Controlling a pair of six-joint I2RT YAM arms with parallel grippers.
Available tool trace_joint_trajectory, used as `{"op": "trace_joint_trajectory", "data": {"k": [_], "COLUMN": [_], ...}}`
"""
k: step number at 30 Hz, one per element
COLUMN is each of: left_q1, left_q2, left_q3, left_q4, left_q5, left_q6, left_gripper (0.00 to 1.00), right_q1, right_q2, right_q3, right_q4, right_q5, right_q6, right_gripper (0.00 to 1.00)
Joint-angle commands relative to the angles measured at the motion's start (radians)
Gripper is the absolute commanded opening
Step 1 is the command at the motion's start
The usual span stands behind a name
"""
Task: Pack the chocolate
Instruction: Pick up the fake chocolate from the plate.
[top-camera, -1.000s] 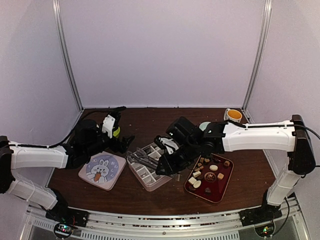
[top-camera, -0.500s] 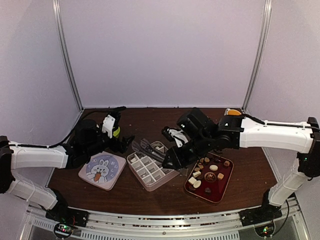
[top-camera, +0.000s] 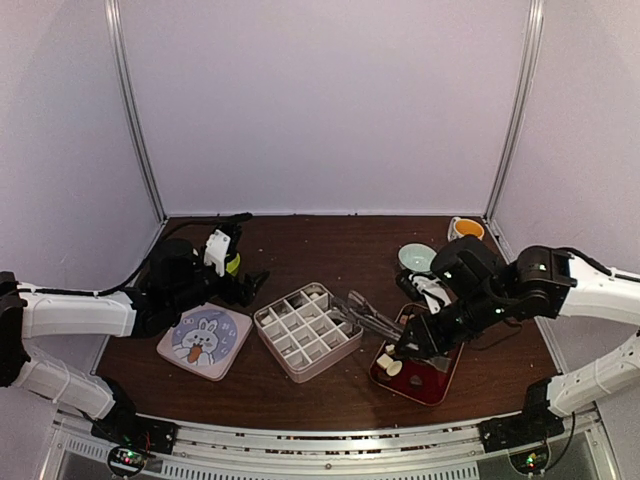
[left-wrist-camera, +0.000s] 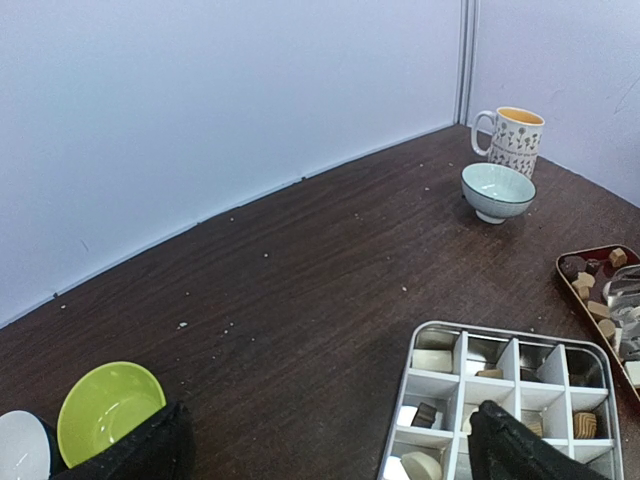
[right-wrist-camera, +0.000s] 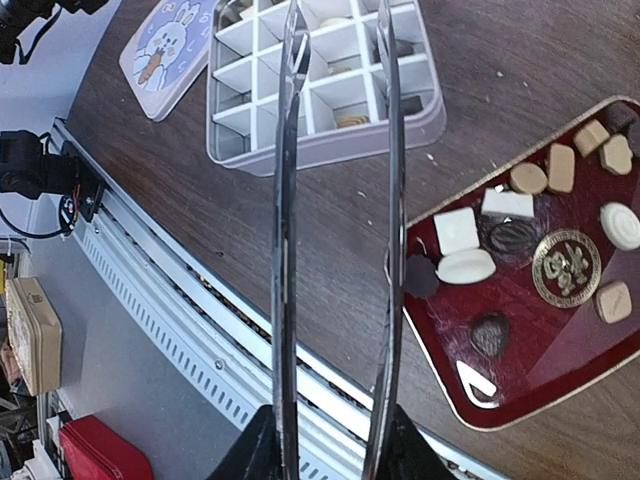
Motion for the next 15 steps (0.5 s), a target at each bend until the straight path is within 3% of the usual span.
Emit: {"op": "trace_joint_trajectory", "data": {"k": [1, 8, 15], "left_q1": [-0.005, -0.005, -0.004], "left_q2": [0.003, 0.002, 0.003], "left_q3": [0.021, 0.02, 0.021], "left_q4": [0.027, 0.026, 0.026], "left_q5": [-0.002, -0.004, -0.003], "left_q6": [0.012, 0.012, 0.011], "left_gripper": [0.98, 0.98, 0.98], "right_q1": [0.001, 0.0, 0.001], "right_q2": [-0.11, -0.245, -0.281], "right_q3": [-0.048, -0.137, -0.18], "right_q4": [-0.128, -0.222, -0.275], "right_q5": [0.064, 0.041, -0.031], "right_q6": [0.069, 0.149, 0.195], "right_gripper": [0.31, 0.31, 0.32]}}
